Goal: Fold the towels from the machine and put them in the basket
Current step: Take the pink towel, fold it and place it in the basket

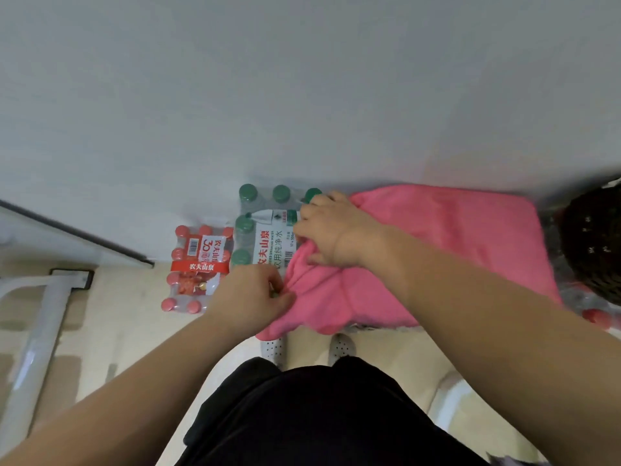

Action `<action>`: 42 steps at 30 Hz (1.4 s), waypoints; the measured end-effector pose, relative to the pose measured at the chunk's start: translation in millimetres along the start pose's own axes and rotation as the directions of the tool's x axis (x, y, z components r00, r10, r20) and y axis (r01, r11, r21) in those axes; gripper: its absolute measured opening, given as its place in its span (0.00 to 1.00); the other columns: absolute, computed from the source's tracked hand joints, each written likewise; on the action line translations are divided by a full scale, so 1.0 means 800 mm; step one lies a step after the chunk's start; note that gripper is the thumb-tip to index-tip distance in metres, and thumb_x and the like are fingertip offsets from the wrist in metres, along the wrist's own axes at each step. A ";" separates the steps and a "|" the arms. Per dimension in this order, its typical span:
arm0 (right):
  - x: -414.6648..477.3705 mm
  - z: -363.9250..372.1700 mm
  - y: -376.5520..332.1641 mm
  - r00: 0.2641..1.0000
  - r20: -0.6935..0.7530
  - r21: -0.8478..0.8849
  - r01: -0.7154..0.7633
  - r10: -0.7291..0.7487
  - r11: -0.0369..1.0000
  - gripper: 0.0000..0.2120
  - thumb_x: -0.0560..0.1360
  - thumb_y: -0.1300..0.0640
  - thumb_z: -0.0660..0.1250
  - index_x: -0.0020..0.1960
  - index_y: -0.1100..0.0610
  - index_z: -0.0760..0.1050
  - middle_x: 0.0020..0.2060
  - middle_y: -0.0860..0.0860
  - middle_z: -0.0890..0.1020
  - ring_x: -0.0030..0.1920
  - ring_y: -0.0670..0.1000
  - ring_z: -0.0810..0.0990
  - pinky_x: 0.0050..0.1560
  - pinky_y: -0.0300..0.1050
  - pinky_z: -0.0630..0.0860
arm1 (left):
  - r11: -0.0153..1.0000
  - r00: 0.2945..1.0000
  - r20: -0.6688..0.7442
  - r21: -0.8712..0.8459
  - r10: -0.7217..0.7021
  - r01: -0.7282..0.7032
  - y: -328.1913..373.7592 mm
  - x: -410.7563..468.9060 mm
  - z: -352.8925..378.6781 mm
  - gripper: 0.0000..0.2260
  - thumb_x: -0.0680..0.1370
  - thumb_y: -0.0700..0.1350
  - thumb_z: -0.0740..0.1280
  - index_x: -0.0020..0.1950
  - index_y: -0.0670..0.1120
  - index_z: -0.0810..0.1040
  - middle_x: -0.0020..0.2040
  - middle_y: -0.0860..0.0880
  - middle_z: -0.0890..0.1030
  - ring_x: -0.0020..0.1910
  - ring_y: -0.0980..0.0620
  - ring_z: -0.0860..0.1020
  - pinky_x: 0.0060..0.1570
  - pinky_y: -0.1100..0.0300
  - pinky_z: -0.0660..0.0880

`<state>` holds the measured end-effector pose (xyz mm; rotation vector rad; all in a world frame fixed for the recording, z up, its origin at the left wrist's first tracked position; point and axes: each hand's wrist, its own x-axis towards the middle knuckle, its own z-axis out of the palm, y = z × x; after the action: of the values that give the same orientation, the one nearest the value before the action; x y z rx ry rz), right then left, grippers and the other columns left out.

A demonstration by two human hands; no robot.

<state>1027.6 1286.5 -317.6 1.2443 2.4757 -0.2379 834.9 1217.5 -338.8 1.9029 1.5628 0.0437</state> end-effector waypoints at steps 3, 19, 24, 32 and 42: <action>-0.007 0.000 0.001 0.997 0.035 0.039 0.072 -0.073 0.997 0.17 0.70 0.45 0.70 0.58 0.45 0.76 0.54 0.47 0.75 0.59 0.53 0.70 0.63 0.55 0.67 | 1.000 0.999 -0.032 -0.031 -0.003 0.002 0.003 -0.002 0.007 0.07 0.72 0.50 0.73 0.36 0.50 0.79 0.31 0.55 0.78 0.32 0.57 0.76 0.33 0.61 0.72; -0.020 -0.008 -0.001 0.996 -0.065 0.613 0.083 -0.054 0.786 0.13 0.76 0.45 0.69 0.56 0.49 0.81 0.44 0.45 0.82 0.44 0.46 0.78 0.47 0.46 0.73 | 0.772 0.974 -0.115 -0.630 -0.196 0.081 0.037 -0.016 0.018 0.15 0.71 0.36 0.75 0.52 0.49 0.76 0.33 0.41 0.77 0.30 0.57 0.70 0.31 0.64 0.67; -0.008 -0.015 -0.001 0.982 -0.187 0.639 0.091 0.039 0.764 0.07 0.79 0.52 0.65 0.48 0.52 0.81 0.46 0.47 0.84 0.48 0.50 0.80 0.51 0.51 0.76 | 0.800 0.971 -0.066 -0.581 -0.230 0.150 0.031 -0.013 0.009 0.07 0.72 0.43 0.76 0.40 0.43 0.79 0.31 0.49 0.74 0.31 0.55 0.69 0.33 0.61 0.68; 0.032 -0.043 -0.002 0.844 -0.371 0.757 0.033 0.387 0.653 0.08 0.82 0.56 0.60 0.52 0.57 0.77 0.48 0.52 0.83 0.50 0.54 0.79 0.51 0.47 0.72 | 0.688 0.957 -0.015 -0.698 -0.289 0.196 0.006 -0.016 -0.024 0.14 0.67 0.51 0.72 0.44 0.42 0.80 0.38 0.43 0.79 0.37 0.51 0.74 0.39 0.53 0.71; 0.080 -0.032 -0.048 0.782 -0.376 0.508 -0.275 0.497 0.816 0.10 0.80 0.49 0.60 0.53 0.54 0.76 0.47 0.56 0.82 0.50 0.62 0.79 0.50 0.55 0.75 | 0.579 0.926 -0.107 -0.804 -0.361 0.133 -0.034 0.001 -0.052 0.15 0.79 0.44 0.69 0.32 0.48 0.71 0.29 0.53 0.74 0.32 0.56 0.72 0.36 0.62 0.72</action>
<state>955.5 1318.4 -319.6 2.2369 2.5485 -0.4097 794.5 1239.2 -320.3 0.9735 1.5833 0.7733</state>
